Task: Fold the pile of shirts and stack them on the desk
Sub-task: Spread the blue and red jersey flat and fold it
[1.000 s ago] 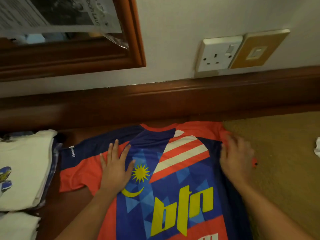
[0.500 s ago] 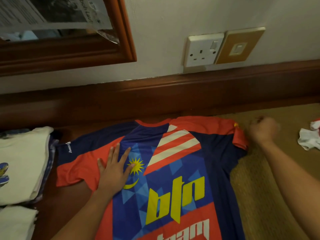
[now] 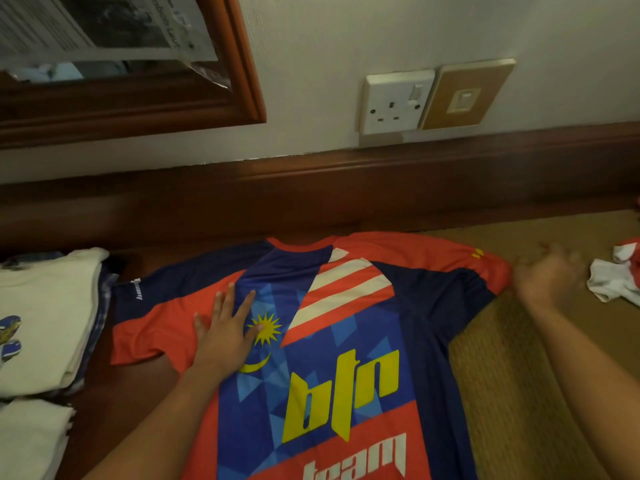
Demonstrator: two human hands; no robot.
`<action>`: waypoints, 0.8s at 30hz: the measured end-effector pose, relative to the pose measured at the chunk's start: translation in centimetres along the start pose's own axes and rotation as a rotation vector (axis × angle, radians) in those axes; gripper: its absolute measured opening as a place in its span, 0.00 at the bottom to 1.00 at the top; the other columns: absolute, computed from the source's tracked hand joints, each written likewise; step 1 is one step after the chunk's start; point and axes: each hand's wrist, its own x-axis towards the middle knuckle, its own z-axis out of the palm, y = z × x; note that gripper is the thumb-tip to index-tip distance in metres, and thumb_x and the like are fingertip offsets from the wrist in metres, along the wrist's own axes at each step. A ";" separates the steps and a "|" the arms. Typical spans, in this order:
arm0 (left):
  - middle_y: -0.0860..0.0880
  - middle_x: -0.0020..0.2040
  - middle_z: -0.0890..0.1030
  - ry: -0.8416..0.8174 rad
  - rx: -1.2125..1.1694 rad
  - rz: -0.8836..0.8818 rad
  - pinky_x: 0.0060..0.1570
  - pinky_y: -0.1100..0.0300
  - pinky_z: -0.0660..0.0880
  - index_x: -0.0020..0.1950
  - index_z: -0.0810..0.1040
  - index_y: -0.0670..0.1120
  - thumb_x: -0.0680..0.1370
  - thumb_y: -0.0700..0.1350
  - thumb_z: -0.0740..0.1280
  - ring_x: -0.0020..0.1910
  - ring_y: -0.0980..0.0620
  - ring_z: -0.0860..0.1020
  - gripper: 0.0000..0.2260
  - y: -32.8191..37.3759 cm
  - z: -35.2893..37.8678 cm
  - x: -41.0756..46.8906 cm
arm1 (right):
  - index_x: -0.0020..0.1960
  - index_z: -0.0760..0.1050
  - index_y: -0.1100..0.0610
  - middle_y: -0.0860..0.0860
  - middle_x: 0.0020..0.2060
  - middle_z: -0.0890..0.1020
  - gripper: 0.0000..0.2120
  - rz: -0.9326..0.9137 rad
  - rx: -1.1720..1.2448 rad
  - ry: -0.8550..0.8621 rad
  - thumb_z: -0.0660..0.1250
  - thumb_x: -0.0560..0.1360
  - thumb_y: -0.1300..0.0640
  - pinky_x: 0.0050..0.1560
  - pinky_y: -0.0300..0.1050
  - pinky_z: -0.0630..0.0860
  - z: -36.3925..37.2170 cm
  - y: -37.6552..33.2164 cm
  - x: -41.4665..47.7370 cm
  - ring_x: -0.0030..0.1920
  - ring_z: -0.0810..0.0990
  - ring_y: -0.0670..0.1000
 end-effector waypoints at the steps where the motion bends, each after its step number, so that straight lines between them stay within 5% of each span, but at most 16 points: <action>1: 0.51 0.83 0.38 0.021 -0.010 0.003 0.75 0.32 0.46 0.82 0.48 0.61 0.82 0.61 0.62 0.82 0.48 0.39 0.34 0.3 0.0 -0.3 | 0.63 0.77 0.63 0.67 0.60 0.77 0.17 -0.054 0.011 -0.046 0.66 0.78 0.55 0.62 0.60 0.72 0.0 0.3 0.0 0.63 0.75 0.67; 5: 0.49 0.84 0.44 0.113 -0.032 0.056 0.77 0.36 0.47 0.82 0.57 0.56 0.82 0.54 0.65 0.82 0.49 0.43 0.30 1.0 0.6 -2.3 | 0.61 0.80 0.61 0.62 0.52 0.84 0.14 -0.184 0.075 -0.497 0.72 0.77 0.57 0.56 0.54 0.76 1.6 1.6 -0.3 0.53 0.81 0.61; 9: 0.46 0.83 0.55 0.176 -0.045 0.095 0.74 0.34 0.55 0.76 0.70 0.53 0.79 0.48 0.70 0.81 0.44 0.54 0.26 0.6 2.4 -5.4 | 0.68 0.75 0.60 0.65 0.63 0.77 0.23 -0.103 -0.037 -0.298 0.72 0.75 0.54 0.64 0.62 0.74 3.0 2.8 0.6 0.63 0.76 0.68; 11: 0.45 0.81 0.60 0.209 -0.067 0.095 0.73 0.33 0.58 0.74 0.72 0.53 0.77 0.46 0.72 0.80 0.43 0.58 0.26 0.1 3.2 -7.3 | 0.63 0.78 0.62 0.67 0.58 0.79 0.19 -0.081 -0.015 -0.287 0.69 0.75 0.53 0.59 0.60 0.75 2.5 2.2 -0.9 0.58 0.78 0.68; 16: 0.41 0.74 0.70 0.258 -0.138 0.032 0.72 0.36 0.64 0.69 0.77 0.52 0.76 0.55 0.60 0.75 0.41 0.67 0.23 -1.8 5.5 -12.6 | 0.65 0.78 0.64 0.66 0.59 0.80 0.20 -0.288 0.030 -0.382 0.74 0.75 0.60 0.59 0.56 0.74 2.5 2.2 -7.3 0.58 0.79 0.66; 21: 0.42 0.74 0.71 0.242 -0.100 -0.004 0.68 0.35 0.66 0.68 0.77 0.51 0.75 0.58 0.57 0.74 0.45 0.65 0.25 -4.3 8.2 -17.9 | 0.53 0.79 0.73 0.69 0.52 0.82 0.22 0.082 0.067 -0.429 0.70 0.79 0.51 0.55 0.54 0.74 2.9 3.4 -9.9 0.56 0.80 0.68; 24: 0.46 0.79 0.65 0.176 -0.068 -0.024 0.70 0.35 0.63 0.75 0.71 0.55 0.76 0.62 0.54 0.78 0.46 0.63 0.28 -5.5 9.2 -19.7 | 0.58 0.80 0.69 0.67 0.58 0.81 0.18 0.112 0.220 -0.436 0.72 0.78 0.53 0.61 0.53 0.73 2.7 3.1 -9.9 0.60 0.79 0.66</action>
